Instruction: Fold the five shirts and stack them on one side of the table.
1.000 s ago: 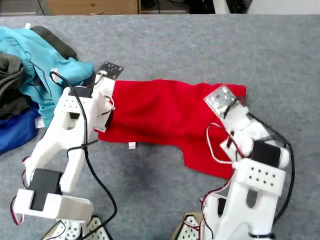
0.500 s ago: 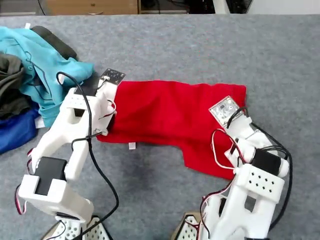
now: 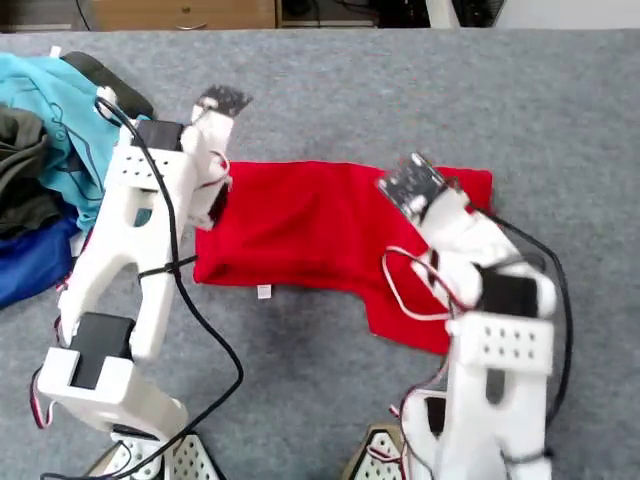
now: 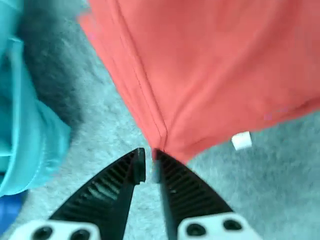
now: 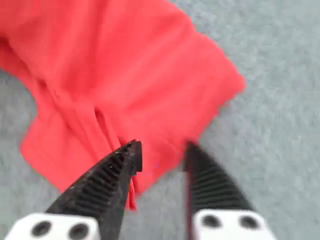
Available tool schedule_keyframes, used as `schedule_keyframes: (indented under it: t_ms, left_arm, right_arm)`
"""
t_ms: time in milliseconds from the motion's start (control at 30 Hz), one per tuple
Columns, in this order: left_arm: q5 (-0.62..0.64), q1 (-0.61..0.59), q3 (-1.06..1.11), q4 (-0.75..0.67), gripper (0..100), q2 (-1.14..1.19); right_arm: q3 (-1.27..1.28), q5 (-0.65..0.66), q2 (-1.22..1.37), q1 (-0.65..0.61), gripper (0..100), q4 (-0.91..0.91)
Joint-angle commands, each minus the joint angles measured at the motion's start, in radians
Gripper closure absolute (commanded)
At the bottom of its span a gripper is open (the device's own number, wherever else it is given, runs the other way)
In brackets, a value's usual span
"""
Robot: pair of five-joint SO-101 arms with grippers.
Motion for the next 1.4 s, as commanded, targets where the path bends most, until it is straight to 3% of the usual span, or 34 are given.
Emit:
schedule_keyframes:
  t_ms: [0,167,400,600,833,1067,1200,1367]
  left_arm:
    - [0.098,0.005,-0.057,-0.044,99,0.019]
    - [0.124,0.005,-0.054,-0.064,98,0.119]
    - [0.124,0.003,-0.051,-0.068,98,0.209]
    - [0.16,-0.049,-0.078,-0.071,98,0.214]
    - [0.153,-0.118,-0.092,-0.072,98,0.216]
    - [0.16,-0.092,-0.123,-0.074,98,0.216]
    - [0.207,-0.061,-0.222,-0.094,98,0.226]
    - [0.311,-0.058,-0.296,-0.195,98,0.285]
  right_arm:
    - [-0.082,-0.117,0.168,-0.027,94.5,-0.107]
    - [-0.17,-0.195,0.394,-0.035,98.9,-0.129]
    - [-0.101,-0.176,0.533,-0.036,99.3,-0.127]
    - [0.127,-0.061,0.354,-0.077,99.3,-0.078]
    - [0.404,0.084,-0.09,-0.028,99.3,-0.008]
    - [0.257,0.091,-0.38,0.025,99.1,0.101]
    - [0.13,0.086,-0.255,0.025,99.2,0.029]
    - [-0.087,0.072,0.084,0.035,99.3,-0.052]
